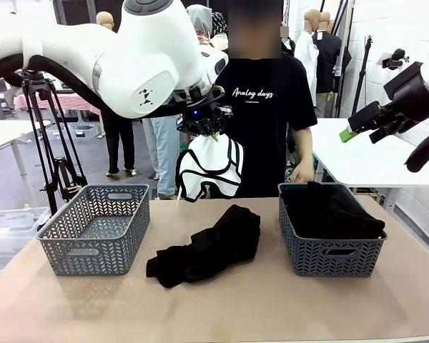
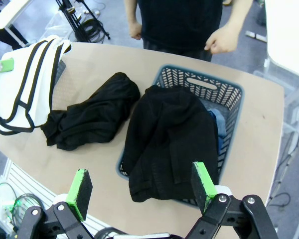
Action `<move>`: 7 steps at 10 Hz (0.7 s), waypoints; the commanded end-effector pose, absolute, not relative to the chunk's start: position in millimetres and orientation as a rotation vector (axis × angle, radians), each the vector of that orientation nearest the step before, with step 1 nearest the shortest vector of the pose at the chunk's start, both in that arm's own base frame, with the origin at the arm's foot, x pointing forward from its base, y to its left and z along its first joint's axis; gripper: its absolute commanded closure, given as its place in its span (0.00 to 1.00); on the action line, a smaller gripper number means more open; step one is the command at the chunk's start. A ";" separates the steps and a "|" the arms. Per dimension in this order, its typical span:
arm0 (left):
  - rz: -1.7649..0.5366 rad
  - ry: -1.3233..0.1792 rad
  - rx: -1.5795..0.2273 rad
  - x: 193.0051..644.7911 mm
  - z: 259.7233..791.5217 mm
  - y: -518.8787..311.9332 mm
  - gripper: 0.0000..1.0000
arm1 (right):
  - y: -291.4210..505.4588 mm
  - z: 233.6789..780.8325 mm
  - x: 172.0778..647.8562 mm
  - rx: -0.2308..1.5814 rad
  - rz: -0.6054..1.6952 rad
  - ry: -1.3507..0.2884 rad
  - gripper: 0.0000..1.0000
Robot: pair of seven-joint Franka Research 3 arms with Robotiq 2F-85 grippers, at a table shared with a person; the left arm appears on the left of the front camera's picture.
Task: Sort the tops and bottoms.
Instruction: Sort the clothes according to human instructions.
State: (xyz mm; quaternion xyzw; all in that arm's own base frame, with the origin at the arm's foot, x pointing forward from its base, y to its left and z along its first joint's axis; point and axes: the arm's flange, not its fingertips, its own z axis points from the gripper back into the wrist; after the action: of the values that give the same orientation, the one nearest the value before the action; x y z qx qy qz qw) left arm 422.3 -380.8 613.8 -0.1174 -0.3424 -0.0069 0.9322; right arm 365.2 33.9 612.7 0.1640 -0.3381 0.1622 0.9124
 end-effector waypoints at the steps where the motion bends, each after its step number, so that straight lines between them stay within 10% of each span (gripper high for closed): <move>1: -0.019 -0.698 -0.233 424.8 619.5 -382.5 1.00 | 34.0 611.4 364.5 0.343 0.334 -0.691 0.00; 7: -0.019 -0.698 -0.233 424.8 619.5 -382.5 1.00 | 34.0 611.4 364.5 0.343 0.334 -0.691 0.00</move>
State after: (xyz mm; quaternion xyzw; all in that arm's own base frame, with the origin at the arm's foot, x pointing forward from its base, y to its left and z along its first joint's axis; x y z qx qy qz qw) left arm 422.3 -380.8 613.9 -0.1174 -0.3424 -0.0070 0.9321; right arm 365.2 33.9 612.7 0.1640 -0.3381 0.1622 0.9124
